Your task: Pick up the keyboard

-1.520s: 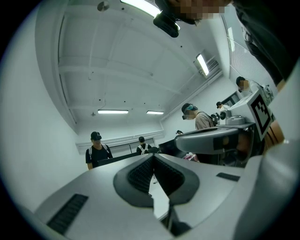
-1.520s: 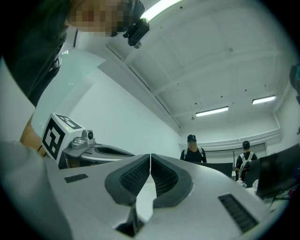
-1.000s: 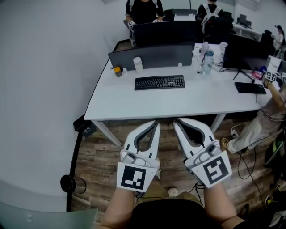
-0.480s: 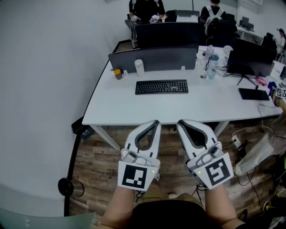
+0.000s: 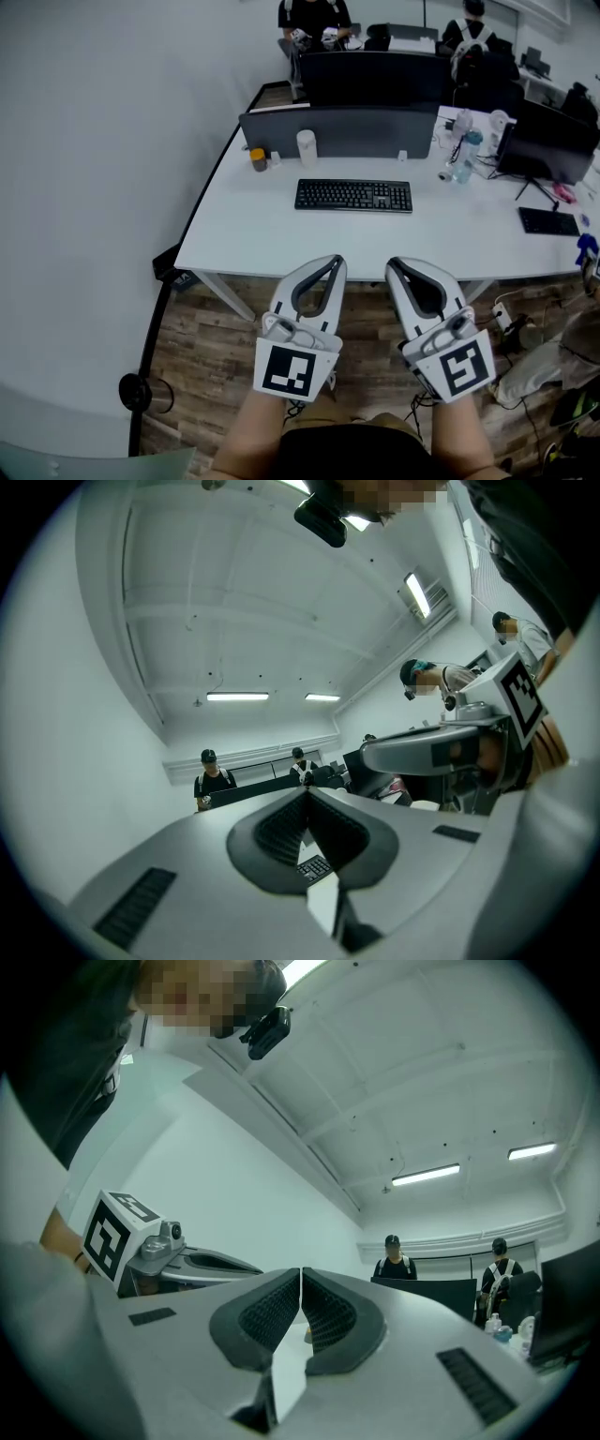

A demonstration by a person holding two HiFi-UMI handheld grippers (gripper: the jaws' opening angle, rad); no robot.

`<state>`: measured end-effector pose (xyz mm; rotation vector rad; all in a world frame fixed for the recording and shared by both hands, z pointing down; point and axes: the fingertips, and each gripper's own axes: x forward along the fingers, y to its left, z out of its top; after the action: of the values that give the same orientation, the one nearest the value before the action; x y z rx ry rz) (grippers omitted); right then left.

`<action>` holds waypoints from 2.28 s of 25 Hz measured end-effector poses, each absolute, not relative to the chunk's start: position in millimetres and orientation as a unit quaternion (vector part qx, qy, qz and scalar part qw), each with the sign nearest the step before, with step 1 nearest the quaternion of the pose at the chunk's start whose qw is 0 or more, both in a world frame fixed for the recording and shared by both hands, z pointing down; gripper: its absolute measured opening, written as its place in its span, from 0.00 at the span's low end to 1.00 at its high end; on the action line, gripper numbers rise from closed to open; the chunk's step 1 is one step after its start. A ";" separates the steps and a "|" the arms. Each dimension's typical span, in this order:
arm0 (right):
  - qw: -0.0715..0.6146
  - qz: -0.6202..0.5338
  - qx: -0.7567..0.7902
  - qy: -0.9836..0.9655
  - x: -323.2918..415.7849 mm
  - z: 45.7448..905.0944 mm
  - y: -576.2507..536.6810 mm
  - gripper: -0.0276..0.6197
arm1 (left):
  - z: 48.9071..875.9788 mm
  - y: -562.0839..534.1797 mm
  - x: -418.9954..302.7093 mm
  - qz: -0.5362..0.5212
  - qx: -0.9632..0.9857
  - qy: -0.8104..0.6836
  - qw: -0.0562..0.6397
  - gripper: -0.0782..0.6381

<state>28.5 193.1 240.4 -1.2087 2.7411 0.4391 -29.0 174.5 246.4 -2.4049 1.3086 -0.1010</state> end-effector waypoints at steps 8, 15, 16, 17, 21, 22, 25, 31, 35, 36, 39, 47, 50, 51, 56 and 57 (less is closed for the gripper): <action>0.055 0.140 -0.400 0.904 22.8 241.4 149.7 0.09 | 244.0 129.0 -35.6 -0.036 -0.860 0.469 0.201 0.12; 0.061 0.135 -0.407 0.901 12.1 235.0 106.7 0.09 | 239.2 85.3 -45.1 -0.034 -0.862 0.466 0.194 0.12; 0.062 0.134 -0.409 0.901 10.7 234.1 100.5 0.09 | 238.5 79.0 -46.5 -0.033 -0.863 0.465 0.194 0.12; 0.062 0.135 -0.409 0.901 9.0 234.0 94.3 0.09 | 237.9 72.6 -47.9 -0.033 -0.863 0.464 0.195 0.12; 0.056 0.137 -0.410 0.900 0.4 234.1 65.3 0.09 | 236.7 42.4 -55.4 -0.032 -0.866 0.460 0.194 0.12; 0.053 0.137 -0.411 0.900 -1.3 234.3 57.7 0.09 | 236.0 34.8 -57.4 -0.031 -0.866 0.460 0.194 0.12; 0.054 0.136 -0.418 0.897 -6.0 232.3 35.8 0.09 | 234.2 13.3 -62.0 -0.030 -0.867 0.456 0.196 0.12; 0.050 0.138 -0.426 0.893 -15.4 227.9 -3.1 0.09 | 230.4 -26.7 -73.7 -0.024 -0.870 0.451 0.195 0.12; 0.053 0.136 -0.434 0.889 -20.5 223.8 -25.5 0.09 | 228.0 -48.9 -79.3 -0.024 -0.872 0.448 0.195 0.12; 0.052 0.135 -0.435 0.889 -22.1 224.2 -30.5 0.09 | 228.1 -54.0 -80.8 -0.025 -0.872 0.447 0.195 0.12; 0.050 0.134 -0.438 0.888 -27.4 225.7 -45.8 0.09 | 228.9 -69.2 -85.8 -0.027 -0.874 0.445 0.195 0.12; 0.047 0.134 -0.449 0.882 -39.9 225.6 -79.5 0.09 | 230.2 -104.3 -98.2 -0.028 -0.879 0.434 0.197 0.12; 0.039 0.136 -0.450 0.882 -44.0 228.9 -90.5 0.09 | 232.0 -116.5 -101.4 -0.027 -0.881 0.429 0.196 0.12; 0.040 0.136 -0.453 0.880 -44.7 229.1 -94.2 0.09 | 232.7 -120.6 -102.3 -0.028 -0.882 0.428 0.196 0.12; 0.041 0.133 -0.464 0.875 -48.6 230.7 -111.3 0.09 | 237.4 -139.3 -106.2 -0.032 -0.885 0.420 0.196 0.12; 0.039 0.133 -0.466 0.874 -49.6 231.3 -114.8 0.09 | 238.1 -142.6 -106.6 -0.032 -0.887 0.418 0.196 0.12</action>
<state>-49.6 -114.8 231.3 -1.4272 2.6798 0.4071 -106.6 -142.6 238.1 -2.4834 1.1698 -0.0897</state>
